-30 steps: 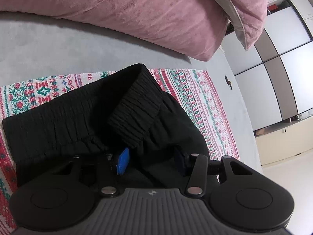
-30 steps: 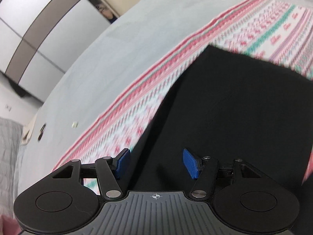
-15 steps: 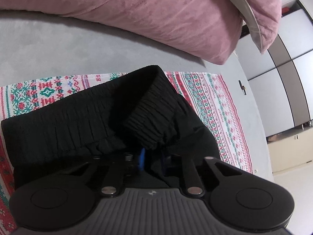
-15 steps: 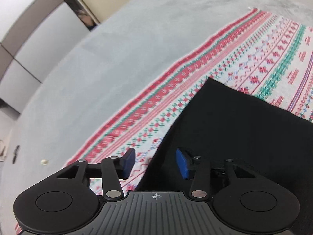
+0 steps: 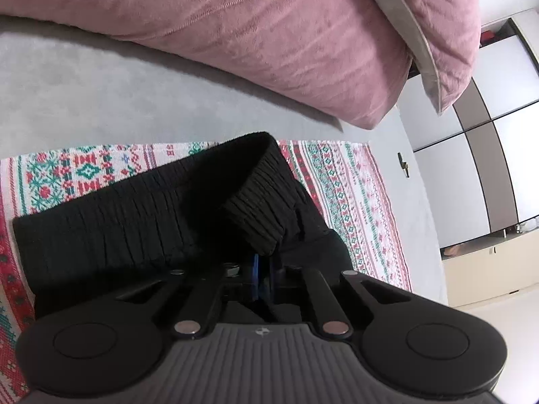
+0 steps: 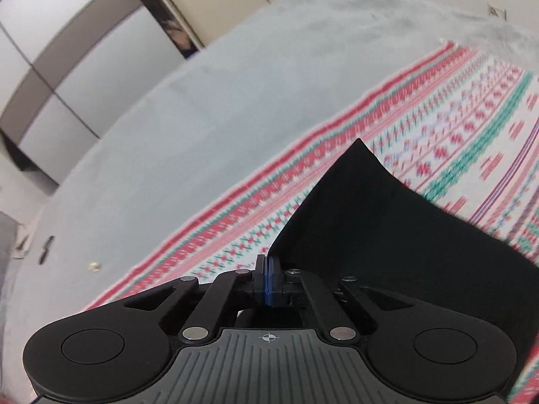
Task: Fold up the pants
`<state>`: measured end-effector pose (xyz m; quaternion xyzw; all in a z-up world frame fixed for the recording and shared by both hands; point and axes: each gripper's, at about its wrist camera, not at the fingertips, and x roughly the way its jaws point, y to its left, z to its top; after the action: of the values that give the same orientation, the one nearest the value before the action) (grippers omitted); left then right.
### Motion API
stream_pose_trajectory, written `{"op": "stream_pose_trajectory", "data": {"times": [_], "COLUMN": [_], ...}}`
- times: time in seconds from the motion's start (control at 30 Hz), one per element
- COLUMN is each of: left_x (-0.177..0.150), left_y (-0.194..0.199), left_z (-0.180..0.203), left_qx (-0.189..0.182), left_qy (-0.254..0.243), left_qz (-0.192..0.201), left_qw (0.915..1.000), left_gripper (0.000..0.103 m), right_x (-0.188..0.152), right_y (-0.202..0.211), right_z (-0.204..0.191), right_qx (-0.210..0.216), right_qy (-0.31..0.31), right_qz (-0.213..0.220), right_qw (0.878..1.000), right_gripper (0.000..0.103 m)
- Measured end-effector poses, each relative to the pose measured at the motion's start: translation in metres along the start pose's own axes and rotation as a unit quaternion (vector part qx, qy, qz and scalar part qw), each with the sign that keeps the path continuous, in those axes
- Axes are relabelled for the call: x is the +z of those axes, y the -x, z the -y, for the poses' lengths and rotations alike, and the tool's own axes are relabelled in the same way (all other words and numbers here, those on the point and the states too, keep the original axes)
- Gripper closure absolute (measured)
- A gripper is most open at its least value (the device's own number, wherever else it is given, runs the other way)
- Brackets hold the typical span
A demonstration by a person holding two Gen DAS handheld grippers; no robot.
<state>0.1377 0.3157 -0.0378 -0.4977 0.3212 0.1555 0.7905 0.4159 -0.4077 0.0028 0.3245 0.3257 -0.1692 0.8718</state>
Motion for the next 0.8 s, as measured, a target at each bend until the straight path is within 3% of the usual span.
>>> {"op": "stream_pose_trajectory", "data": {"times": [0.33,0.47,0.53,0.6,0.7,0.8], "left_x": [0.017,0.025,0.027,0.024,0.018,0.011], "left_y": [0.031,0.042,0.047,0.052,0.052,0.051], "left_z": [-0.002,-0.014,-0.024,-0.027,-0.031,-0.041], "left_qx": [-0.047,-0.020,-0.005,0.010,0.032,0.052], "left_qy": [0.014,0.000,-0.005,-0.034,-0.068,-0.079], "left_qz": [0.026,0.020,0.007,-0.001,-0.014,-0.029], "left_qw": [0.9985,0.9996,0.9999,0.9994,0.9971,0.9951], "left_gripper": [0.071,0.071,0.071,0.071,0.071,0.071], "right_x": [0.007,0.004,-0.013,-0.041,-0.095,-0.137], "right_y": [0.075,0.135,0.180,0.218,0.247,0.229], "right_z": [0.008,0.004,0.017,0.042,0.102,0.165], "right_qx": [0.034,0.091,0.132,0.144,0.108,0.054], "right_qy": [0.025,0.062,0.081,0.099,0.111,0.077], "right_qz": [0.022,0.060,0.076,0.082,0.075,0.024], "right_qw": [0.999,0.992,0.985,0.981,0.985,0.995], "right_gripper": [0.103,0.103,0.103,0.103,0.103,0.103]}}
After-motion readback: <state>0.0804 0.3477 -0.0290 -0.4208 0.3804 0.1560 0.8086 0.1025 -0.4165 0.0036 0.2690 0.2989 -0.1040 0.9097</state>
